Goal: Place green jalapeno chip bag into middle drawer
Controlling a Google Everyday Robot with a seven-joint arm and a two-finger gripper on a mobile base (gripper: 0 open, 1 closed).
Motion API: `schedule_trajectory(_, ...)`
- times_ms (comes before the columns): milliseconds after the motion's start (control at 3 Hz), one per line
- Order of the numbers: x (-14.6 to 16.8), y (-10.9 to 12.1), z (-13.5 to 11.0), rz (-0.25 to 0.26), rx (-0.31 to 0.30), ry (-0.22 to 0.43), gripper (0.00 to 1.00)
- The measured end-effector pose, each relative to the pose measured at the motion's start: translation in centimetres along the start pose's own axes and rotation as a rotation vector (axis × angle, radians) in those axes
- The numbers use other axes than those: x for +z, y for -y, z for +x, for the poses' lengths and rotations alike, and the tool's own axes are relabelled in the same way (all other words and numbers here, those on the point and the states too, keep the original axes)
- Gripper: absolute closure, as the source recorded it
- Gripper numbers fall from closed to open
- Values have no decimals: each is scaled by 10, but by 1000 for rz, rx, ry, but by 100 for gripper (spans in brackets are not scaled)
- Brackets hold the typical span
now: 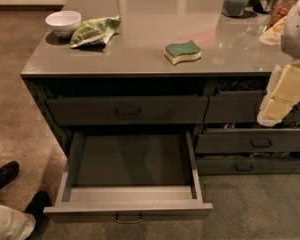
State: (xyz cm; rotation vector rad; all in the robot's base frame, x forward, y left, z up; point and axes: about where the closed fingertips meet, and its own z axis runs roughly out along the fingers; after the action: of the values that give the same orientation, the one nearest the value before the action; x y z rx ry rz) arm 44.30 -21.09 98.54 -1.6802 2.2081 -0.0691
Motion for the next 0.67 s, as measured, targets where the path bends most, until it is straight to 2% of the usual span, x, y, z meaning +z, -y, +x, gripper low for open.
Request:
schedule_trajectory(333, 3, 18, -36, 8, 52, 128, 0)
schedule_trajectory(667, 7, 51, -117, 16, 160, 390, 0)
